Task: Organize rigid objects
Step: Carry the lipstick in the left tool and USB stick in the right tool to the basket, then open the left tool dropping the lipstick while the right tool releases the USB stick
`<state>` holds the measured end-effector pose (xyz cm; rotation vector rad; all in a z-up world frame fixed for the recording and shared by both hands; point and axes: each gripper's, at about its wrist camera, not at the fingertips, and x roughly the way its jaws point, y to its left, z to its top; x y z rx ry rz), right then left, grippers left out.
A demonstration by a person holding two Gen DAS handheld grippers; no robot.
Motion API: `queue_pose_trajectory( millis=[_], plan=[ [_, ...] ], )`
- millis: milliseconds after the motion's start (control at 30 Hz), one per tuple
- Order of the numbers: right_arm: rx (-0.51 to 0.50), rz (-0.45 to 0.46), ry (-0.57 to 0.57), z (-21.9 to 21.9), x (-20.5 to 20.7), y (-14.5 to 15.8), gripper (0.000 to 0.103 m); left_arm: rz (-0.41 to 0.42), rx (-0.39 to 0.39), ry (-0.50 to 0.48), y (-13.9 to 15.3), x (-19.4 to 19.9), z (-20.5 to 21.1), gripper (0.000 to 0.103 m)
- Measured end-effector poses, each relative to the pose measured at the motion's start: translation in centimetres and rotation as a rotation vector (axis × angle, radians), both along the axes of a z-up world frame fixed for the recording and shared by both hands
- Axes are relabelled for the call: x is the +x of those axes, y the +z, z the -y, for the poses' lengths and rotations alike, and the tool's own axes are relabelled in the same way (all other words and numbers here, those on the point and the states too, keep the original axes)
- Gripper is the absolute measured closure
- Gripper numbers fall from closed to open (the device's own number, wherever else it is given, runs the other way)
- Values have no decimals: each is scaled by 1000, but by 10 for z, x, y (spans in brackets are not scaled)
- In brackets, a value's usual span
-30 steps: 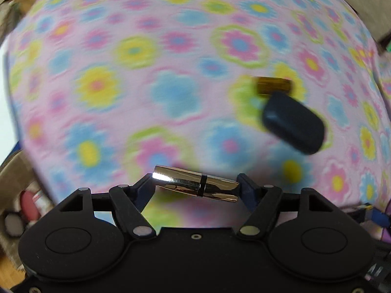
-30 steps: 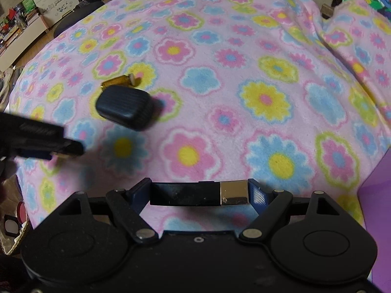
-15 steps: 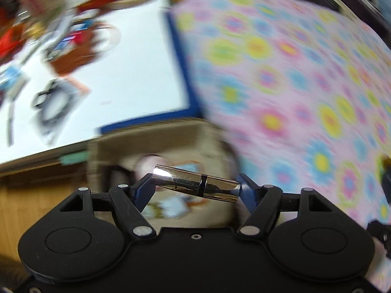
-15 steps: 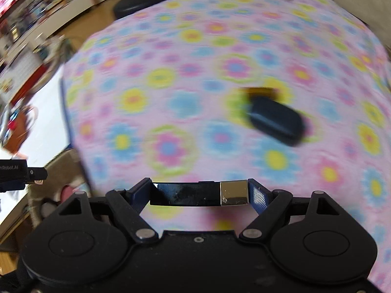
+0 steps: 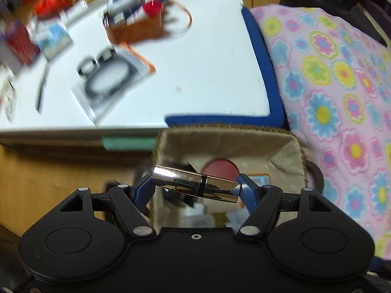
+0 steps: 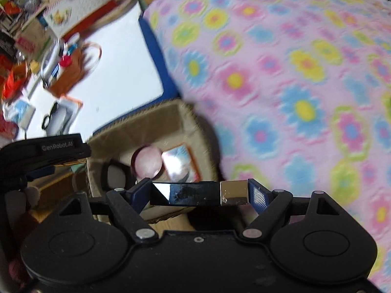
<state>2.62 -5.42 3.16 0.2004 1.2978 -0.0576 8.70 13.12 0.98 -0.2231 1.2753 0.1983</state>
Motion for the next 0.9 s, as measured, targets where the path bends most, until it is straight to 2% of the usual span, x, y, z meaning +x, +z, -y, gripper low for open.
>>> queue_pose_trajectory(
  millis=[100,233,400,467,500,633,767,900],
  plan=[
    [4,-51,-12,-12,5,-24,20,-46,-8,31,-12,-1,-9,35],
    [11,-92,-25,-19,12,-43,20,-62,-21,25,-17,-1,-9,35],
    [-15,-100,-23,-27,23,-48,20,-107,-39,21,-28,1,-2,34],
    [-19,-105,-15,-30,29,-51,19,-125,-33,7,-30,3,1,23],
    [-18,-109,-13,-30,32,-53,20,-130,-23,2,-30,4,1,21],
    [-4,-118,-9,-33,37,-57,20,-118,10,33,-28,3,-4,21],
    [2,-124,-2,-36,41,-61,20,-133,-29,50,-31,4,-10,21],
    [5,-132,-8,-35,42,-63,20,-134,-33,35,-31,4,-6,21]
  ],
)
